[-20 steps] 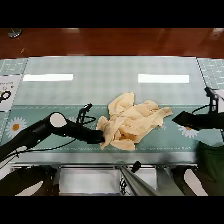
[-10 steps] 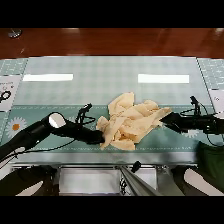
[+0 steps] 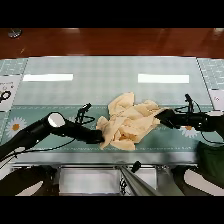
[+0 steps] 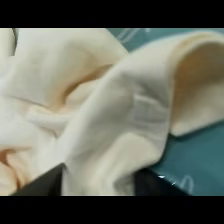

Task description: Fold the shirts.

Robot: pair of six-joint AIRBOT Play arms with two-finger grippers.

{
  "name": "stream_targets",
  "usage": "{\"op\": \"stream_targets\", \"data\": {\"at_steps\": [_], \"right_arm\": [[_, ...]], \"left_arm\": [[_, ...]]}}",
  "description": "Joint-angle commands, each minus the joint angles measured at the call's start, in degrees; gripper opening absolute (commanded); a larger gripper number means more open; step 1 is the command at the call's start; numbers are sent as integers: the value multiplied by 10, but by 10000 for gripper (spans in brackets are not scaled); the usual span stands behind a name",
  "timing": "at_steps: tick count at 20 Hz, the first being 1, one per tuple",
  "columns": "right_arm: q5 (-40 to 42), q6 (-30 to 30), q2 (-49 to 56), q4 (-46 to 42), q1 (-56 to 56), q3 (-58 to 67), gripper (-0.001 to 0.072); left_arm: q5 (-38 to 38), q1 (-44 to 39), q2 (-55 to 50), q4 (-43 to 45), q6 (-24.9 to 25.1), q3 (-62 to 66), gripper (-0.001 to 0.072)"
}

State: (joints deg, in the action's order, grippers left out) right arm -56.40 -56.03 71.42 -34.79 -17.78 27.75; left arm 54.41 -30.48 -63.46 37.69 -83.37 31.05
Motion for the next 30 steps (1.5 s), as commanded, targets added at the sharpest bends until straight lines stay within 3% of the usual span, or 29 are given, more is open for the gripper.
{"op": "stream_targets", "data": {"at_steps": [1,2,6,11,15,18,22,27,30], "right_arm": [[62,1,2,13,76,2,170],[61,0,0,18,80,7,40],[0,-4,-73,13,56,72,39],[-67,-67,-225,13,20,233,39],[-66,-118,-303,29,23,370,39],[-48,-144,-341,32,23,465,39],[-61,-188,-352,29,23,584,39],[-138,-240,-352,-46,23,710,39],[-139,-268,-352,-138,23,787,38]], "left_arm": [[-2,15,0,4,3,0,21],[0,21,1,12,2,0,21],[35,54,48,74,-1,12,19],[67,156,221,162,-54,127,19],[-12,265,335,155,-73,304,20],[-88,306,364,155,-73,447,19],[-92,319,360,162,-71,602,20],[19,319,360,220,-81,717,18],[114,319,360,281,-136,750,18]]}}
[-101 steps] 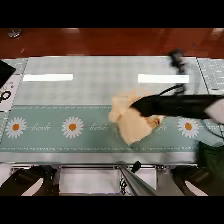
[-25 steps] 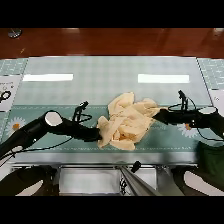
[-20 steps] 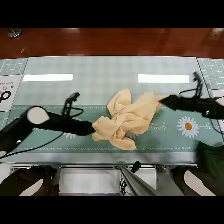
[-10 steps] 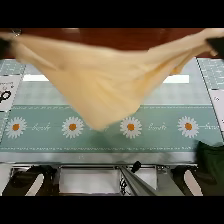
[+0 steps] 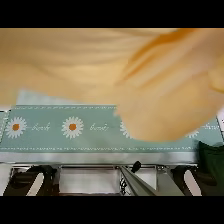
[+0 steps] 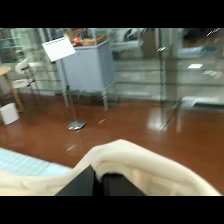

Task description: Fold the shirts.

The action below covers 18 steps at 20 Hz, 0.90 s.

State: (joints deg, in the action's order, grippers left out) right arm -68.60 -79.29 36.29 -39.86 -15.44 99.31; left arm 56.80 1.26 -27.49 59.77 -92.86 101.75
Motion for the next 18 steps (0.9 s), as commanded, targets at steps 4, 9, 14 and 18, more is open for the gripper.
{"op": "stream_targets", "data": {"at_steps": [4,9,14,18], "right_arm": [[-39,-101,-1,-222,0,128,38],[-314,-89,76,-237,0,127,38],[-357,-65,198,-244,0,45,38],[-243,-58,330,-251,0,-23,38]], "left_arm": [[264,3,-2,113,-63,39,18],[384,25,-3,133,-94,-45,19],[334,25,-5,134,-53,-272,19],[167,25,-37,134,-15,-455,20]]}}
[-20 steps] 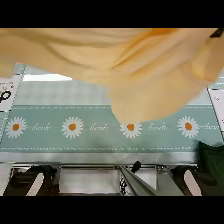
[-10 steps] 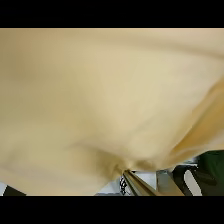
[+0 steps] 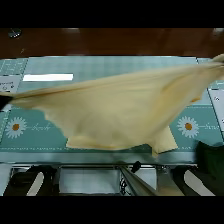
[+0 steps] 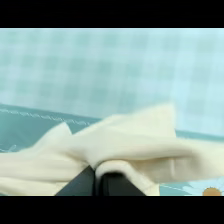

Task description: Fold the shirts.

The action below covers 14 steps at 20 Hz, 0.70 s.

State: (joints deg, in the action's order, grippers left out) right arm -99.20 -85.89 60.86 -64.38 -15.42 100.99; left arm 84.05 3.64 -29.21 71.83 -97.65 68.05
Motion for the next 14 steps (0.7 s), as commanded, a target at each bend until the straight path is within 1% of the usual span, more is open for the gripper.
{"op": "stream_targets", "data": {"at_steps": [1,3,5,7,9,10,11,14], "right_arm": [[101,8,126,24,1,-40,38],[185,8,193,30,23,-40,39],[278,8,246,28,56,-40,39],[372,9,290,28,89,-40,39],[440,9,327,24,113,-40,39],[455,9,344,13,122,-40,40],[449,8,358,-14,129,-40,40],[366,8,397,-136,156,-40,40]], "left_arm": [[-146,2,-42,13,44,-141,20],[-219,3,-106,12,46,-155,20],[-315,3,-182,-12,47,-154,20],[-413,2,-256,-58,69,-154,20],[-476,2,-330,-97,97,-154,20],[-487,2,-365,-106,98,-154,20],[-484,2,-401,-114,98,-154,21],[-425,2,-486,-156,98,-154,21]]}}
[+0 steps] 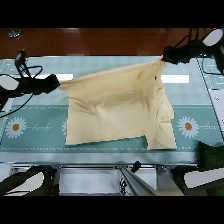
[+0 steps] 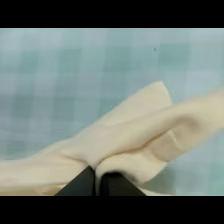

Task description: Fold the shirts.

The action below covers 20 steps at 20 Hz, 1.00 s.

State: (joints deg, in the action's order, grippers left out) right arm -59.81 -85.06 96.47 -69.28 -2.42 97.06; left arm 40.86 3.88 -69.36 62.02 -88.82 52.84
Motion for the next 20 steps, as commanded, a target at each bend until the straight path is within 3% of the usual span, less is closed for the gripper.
{"op": "stream_targets", "data": {"at_steps": [1,2,4,5,6,7,8,11,13,16,20], "right_arm": [[-51,0,49,-107,30,0,41],[-66,3,54,-106,30,0,90],[-89,3,52,-103,28,3,370],[-107,3,48,-105,27,10,481],[-138,17,43,-106,26,24,527],[-177,34,34,-108,25,42,548],[-215,51,22,-114,22,55,548],[-312,60,-35,-169,3,65,547],[-359,52,-68,-193,-30,65,546],[-375,43,-115,-150,-97,33,544],[-320,53,-190,-57,-179,-114,544]], "left_arm": [[25,0,-102,-75,10,-2,21],[39,0,-111,-86,10,-2,21],[56,2,-107,-87,16,3,22],[77,6,-103,-87,37,17,65],[109,14,-101,-87,66,39,239],[158,26,-100,-82,85,70,495],[214,41,-100,-67,87,104,596],[385,96,-89,13,85,188,589],[435,134,-48,31,81,177,589],[416,175,55,21,88,58,590],[386,179,165,-26,135,-183,594]]}}
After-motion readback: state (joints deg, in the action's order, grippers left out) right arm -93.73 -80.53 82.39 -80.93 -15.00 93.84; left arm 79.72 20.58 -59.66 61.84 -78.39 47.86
